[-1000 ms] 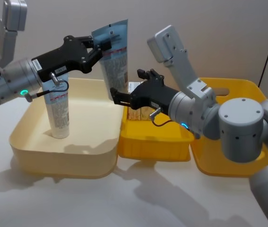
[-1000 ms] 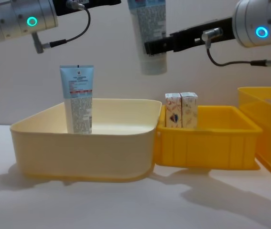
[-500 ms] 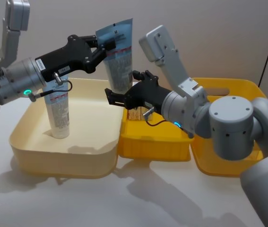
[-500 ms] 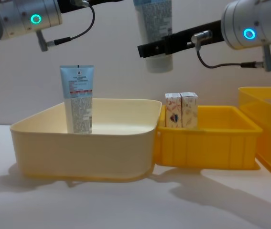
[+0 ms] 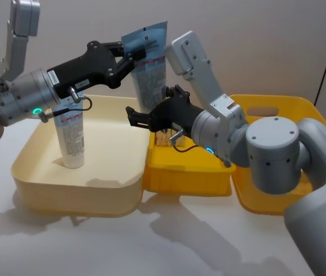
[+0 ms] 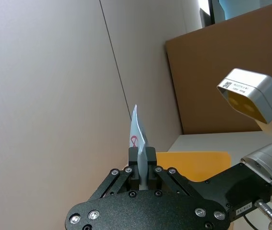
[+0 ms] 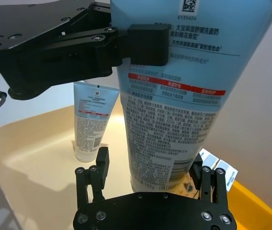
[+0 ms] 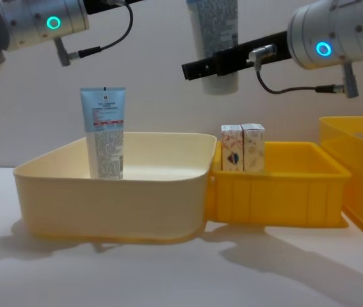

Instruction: Bimanual collaborative sorting of washing and personal care products

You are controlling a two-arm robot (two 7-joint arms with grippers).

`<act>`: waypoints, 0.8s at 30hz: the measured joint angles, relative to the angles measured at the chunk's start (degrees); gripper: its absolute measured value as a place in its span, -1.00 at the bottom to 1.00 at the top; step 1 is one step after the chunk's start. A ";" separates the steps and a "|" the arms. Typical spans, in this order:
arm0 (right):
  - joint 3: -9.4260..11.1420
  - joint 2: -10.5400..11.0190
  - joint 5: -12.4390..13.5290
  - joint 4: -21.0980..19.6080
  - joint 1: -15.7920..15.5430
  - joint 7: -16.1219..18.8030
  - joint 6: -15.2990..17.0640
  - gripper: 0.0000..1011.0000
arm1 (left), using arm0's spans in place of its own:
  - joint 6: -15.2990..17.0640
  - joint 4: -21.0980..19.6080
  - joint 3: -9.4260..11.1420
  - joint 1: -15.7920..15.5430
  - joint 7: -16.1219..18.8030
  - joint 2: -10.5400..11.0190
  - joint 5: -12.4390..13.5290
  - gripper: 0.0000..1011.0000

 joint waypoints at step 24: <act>0.34 -3.40 -1.56 2.73 1.18 -1.81 -1.76 0.98 | 0.38 -1.82 0.50 0.62 0.36 0.79 -0.65 -0.83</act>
